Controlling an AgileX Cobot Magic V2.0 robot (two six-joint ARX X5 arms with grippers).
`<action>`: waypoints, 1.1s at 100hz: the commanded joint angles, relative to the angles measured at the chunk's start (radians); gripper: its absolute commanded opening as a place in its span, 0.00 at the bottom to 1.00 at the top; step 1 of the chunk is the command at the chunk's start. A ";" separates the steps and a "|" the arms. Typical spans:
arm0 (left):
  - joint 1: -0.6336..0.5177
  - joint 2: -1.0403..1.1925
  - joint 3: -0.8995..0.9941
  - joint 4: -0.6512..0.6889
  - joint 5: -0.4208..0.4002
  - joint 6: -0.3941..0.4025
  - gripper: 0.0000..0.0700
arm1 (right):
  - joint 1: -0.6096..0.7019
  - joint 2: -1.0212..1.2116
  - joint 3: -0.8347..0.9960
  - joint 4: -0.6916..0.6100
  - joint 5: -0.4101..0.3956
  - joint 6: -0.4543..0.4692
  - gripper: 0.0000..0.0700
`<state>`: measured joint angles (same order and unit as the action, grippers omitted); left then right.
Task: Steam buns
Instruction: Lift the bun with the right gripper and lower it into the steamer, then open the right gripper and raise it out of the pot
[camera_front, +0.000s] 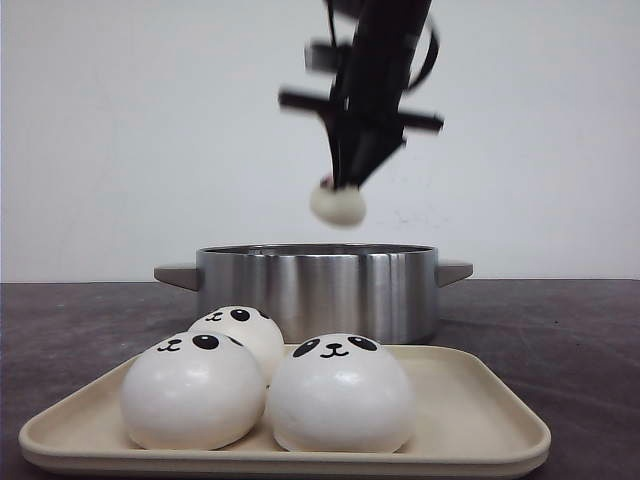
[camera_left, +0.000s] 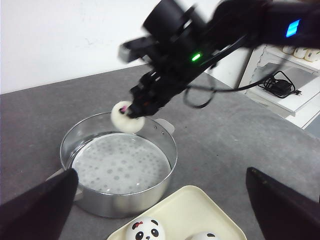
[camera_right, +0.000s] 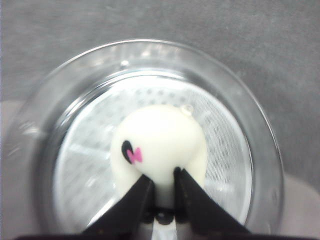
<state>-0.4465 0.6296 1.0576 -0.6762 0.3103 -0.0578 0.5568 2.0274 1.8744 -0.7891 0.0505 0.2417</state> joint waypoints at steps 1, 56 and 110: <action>-0.005 0.005 0.017 0.013 -0.003 0.011 1.00 | -0.005 0.053 0.019 0.038 0.010 -0.016 0.00; -0.005 0.005 0.017 0.011 -0.003 -0.014 1.00 | -0.029 0.157 0.019 0.011 0.003 -0.004 0.07; -0.005 0.005 0.017 0.008 -0.003 -0.014 1.00 | -0.028 0.144 0.101 -0.048 0.032 0.004 0.50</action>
<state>-0.4465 0.6296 1.0576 -0.6769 0.3103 -0.0700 0.5209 2.1689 1.8999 -0.8371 0.0818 0.2398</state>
